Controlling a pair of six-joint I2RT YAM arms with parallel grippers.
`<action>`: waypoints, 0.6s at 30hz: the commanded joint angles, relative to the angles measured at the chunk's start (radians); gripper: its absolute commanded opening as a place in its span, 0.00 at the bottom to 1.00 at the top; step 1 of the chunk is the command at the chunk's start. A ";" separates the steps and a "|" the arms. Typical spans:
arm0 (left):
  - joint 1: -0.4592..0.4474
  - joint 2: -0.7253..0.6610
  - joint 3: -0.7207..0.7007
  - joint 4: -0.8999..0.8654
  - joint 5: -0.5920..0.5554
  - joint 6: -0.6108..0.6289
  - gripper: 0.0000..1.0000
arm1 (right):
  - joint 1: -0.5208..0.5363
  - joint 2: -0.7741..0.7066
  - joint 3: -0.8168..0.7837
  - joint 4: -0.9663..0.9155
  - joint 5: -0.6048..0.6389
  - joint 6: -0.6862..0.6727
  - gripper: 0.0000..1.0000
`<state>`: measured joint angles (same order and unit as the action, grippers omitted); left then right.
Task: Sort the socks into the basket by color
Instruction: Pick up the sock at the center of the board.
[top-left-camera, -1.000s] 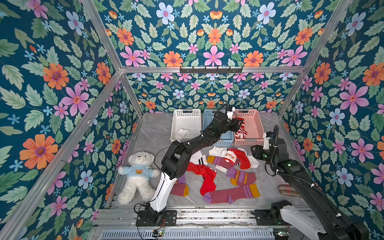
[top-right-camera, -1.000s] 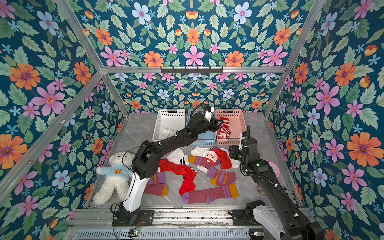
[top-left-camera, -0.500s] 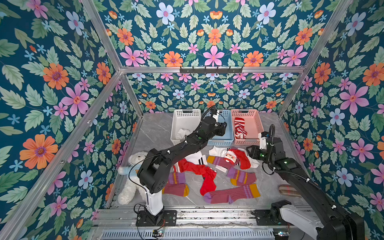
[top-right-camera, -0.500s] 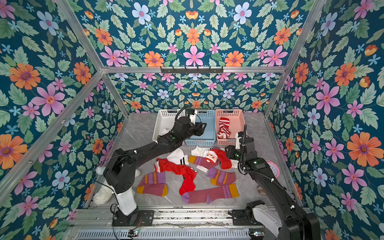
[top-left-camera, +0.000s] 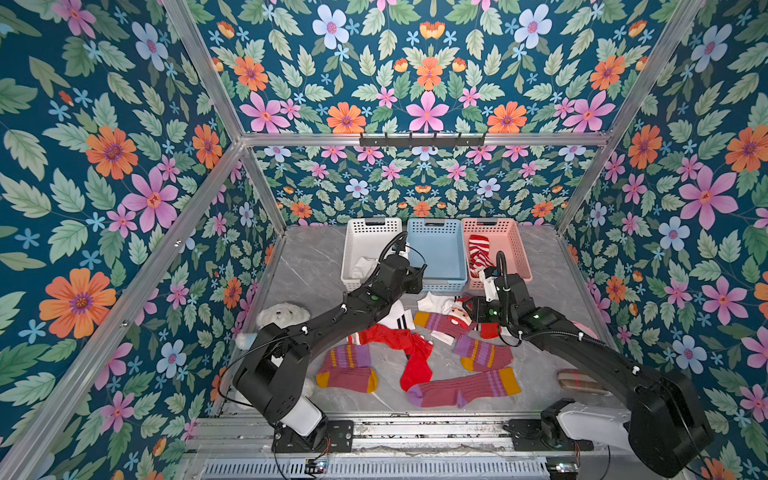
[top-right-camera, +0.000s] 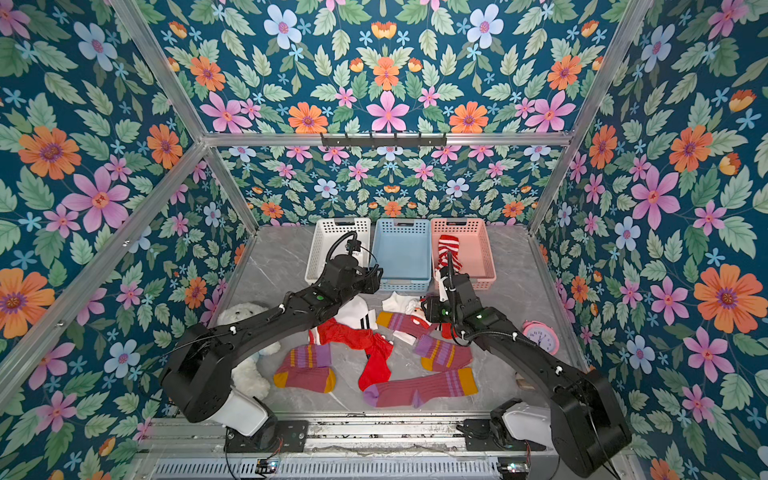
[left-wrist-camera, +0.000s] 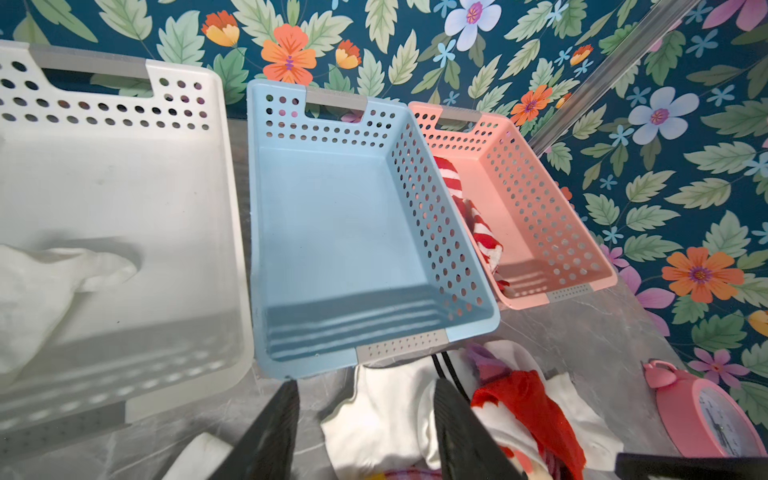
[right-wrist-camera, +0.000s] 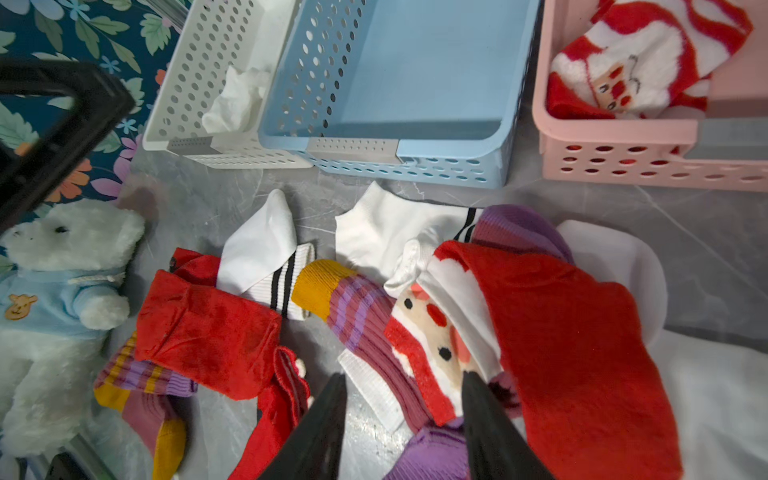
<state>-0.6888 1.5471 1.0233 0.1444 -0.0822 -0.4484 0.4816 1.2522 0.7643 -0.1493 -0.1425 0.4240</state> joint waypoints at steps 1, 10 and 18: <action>0.010 -0.019 -0.012 0.006 -0.023 -0.009 0.55 | 0.029 0.033 0.018 0.047 0.014 0.019 0.48; 0.014 -0.019 -0.017 -0.001 -0.004 -0.003 0.55 | 0.079 0.157 0.062 0.079 0.023 0.040 0.47; 0.022 -0.034 -0.037 -0.005 -0.014 0.006 0.56 | 0.100 0.214 0.110 -0.007 0.153 0.035 0.47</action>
<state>-0.6697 1.5185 0.9863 0.1413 -0.0834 -0.4454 0.5793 1.4643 0.8642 -0.1181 -0.0616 0.4450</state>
